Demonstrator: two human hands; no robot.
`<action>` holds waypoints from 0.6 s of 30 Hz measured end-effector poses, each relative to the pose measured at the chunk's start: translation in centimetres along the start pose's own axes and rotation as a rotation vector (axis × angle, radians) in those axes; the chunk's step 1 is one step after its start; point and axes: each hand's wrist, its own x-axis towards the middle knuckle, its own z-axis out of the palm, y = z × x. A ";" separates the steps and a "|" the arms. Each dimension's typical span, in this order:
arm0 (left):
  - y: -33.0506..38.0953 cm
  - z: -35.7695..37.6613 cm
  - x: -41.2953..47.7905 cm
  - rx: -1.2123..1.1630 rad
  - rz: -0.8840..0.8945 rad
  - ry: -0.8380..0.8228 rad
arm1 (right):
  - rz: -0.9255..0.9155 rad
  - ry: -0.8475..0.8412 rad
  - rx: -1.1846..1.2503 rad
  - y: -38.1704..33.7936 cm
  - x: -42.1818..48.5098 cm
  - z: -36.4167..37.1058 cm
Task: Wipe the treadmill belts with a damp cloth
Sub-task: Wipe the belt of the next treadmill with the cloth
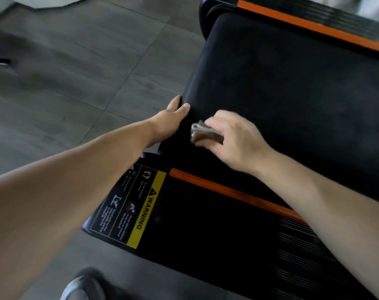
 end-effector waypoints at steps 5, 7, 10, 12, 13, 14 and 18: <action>1.4 0.6 -0.8 0.328 0.034 0.085 | -0.020 -0.099 0.074 3.1 -5.6 -2.8; 2.4 1.1 -1.5 0.443 0.068 0.121 | 0.092 -0.052 0.042 4.6 -8.3 -3.9; 4.0 2.7 -2.7 0.539 0.090 0.170 | 0.354 0.056 -0.048 6.7 -13.0 -6.0; 4.6 4.2 -3.2 0.570 0.073 0.167 | 0.604 0.100 -0.149 7.6 -16.3 -7.5; 4.8 4.8 -3.4 0.580 0.064 0.166 | 0.731 0.118 -0.195 7.8 -18.0 -8.2; 4.9 5.1 -3.7 0.578 0.059 0.170 | 0.844 0.138 -0.232 7.7 -19.5 -8.7; 4.2 4.2 -4.9 0.508 0.048 0.176 | 1.181 0.181 -0.272 5.2 -20.9 -8.5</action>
